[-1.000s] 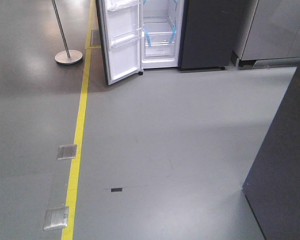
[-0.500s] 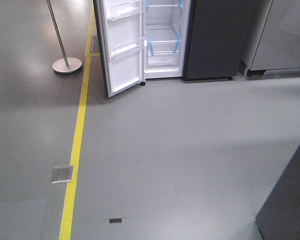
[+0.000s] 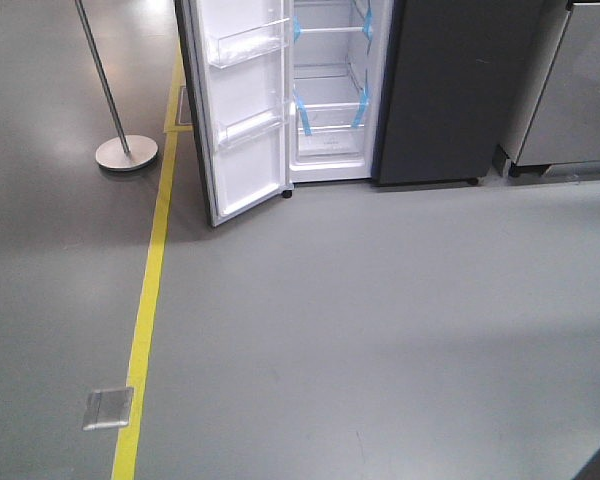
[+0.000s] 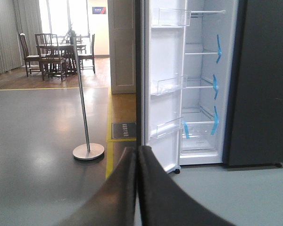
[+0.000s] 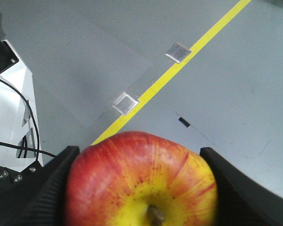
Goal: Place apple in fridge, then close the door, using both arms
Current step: 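Drive the base toward the open white refrigerator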
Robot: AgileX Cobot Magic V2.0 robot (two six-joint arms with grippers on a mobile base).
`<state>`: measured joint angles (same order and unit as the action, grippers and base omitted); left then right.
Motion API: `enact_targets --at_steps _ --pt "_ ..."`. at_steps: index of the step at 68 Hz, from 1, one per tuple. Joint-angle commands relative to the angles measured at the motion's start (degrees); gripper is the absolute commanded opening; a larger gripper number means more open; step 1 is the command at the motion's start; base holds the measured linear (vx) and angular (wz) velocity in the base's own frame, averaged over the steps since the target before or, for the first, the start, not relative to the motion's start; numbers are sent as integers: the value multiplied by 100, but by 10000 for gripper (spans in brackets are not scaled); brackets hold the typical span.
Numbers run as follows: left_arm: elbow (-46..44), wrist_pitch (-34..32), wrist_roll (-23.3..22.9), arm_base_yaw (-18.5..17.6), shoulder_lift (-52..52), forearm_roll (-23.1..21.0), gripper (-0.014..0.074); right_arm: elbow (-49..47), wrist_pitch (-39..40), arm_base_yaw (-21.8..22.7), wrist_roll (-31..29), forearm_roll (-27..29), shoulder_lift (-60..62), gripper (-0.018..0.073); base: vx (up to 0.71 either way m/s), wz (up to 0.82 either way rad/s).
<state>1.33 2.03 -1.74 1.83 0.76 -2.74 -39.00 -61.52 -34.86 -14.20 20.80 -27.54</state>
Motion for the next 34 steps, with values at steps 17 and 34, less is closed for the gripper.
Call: enact_targets --at_steps 17,34 --pt "36 -434 -50 5 75 -42 -6 -151 353 3 -37 118 -42 193 36 2" --pt "36 -434 -50 5 75 -42 -6 -151 353 3 -37 118 -42 193 33 6"
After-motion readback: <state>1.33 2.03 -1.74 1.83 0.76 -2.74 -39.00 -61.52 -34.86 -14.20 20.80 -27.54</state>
